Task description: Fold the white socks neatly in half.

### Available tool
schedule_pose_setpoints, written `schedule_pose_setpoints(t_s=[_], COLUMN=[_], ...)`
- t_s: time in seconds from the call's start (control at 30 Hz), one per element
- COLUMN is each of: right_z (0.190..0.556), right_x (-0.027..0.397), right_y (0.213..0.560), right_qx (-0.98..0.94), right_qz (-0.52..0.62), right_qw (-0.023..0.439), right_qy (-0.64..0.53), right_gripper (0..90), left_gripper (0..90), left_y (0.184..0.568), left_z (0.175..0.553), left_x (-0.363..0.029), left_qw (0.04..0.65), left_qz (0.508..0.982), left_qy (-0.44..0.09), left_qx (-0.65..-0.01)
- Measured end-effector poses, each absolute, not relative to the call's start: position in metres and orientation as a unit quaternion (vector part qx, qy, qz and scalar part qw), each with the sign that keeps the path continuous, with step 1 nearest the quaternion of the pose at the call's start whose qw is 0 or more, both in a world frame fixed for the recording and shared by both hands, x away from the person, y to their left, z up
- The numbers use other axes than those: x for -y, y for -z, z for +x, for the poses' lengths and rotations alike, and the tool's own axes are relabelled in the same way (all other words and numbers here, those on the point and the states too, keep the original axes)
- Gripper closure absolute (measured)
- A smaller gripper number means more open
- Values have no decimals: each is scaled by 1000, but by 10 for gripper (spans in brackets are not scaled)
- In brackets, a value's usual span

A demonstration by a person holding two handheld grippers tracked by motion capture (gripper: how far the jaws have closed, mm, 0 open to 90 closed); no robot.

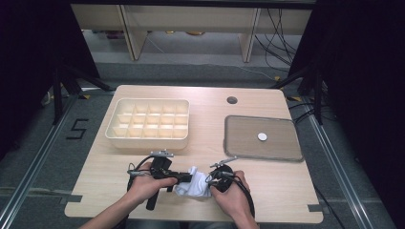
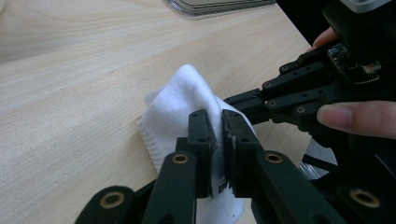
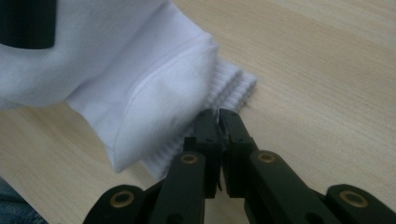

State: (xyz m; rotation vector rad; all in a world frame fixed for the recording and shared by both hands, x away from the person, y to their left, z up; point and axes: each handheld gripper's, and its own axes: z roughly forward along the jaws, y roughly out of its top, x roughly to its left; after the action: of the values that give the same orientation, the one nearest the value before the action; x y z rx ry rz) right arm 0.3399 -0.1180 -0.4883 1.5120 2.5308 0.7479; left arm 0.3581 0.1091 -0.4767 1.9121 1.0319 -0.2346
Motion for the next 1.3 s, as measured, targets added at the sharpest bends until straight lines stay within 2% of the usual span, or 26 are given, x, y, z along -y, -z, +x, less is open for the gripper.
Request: schedule_pose_setpoints(t_s=[0.93, 1.0, 1.13, 1.3], right_z=[337, 338, 336, 336], right_x=[106, 106, 101, 99], right_y=[488, 491, 488, 490], right_qx=[-832, -839, -831, -835], right_qz=[495, 484, 496, 490], right_qw=[39, 50, 33, 37], right_qy=[-247, -244, -248, -250], right_gripper=[872, 872, 872, 872], left_gripper=[820, 820, 821, 827], left_y=[478, 478, 478, 479], left_z=[357, 357, 356, 357], left_x=[-94, -93, -93, -93], left_qw=[456, 457, 455, 456], left_qz=[784, 783, 783, 784], left_qy=[95, 94, 89, 88], left_qx=[-409, -411, -413, -411])
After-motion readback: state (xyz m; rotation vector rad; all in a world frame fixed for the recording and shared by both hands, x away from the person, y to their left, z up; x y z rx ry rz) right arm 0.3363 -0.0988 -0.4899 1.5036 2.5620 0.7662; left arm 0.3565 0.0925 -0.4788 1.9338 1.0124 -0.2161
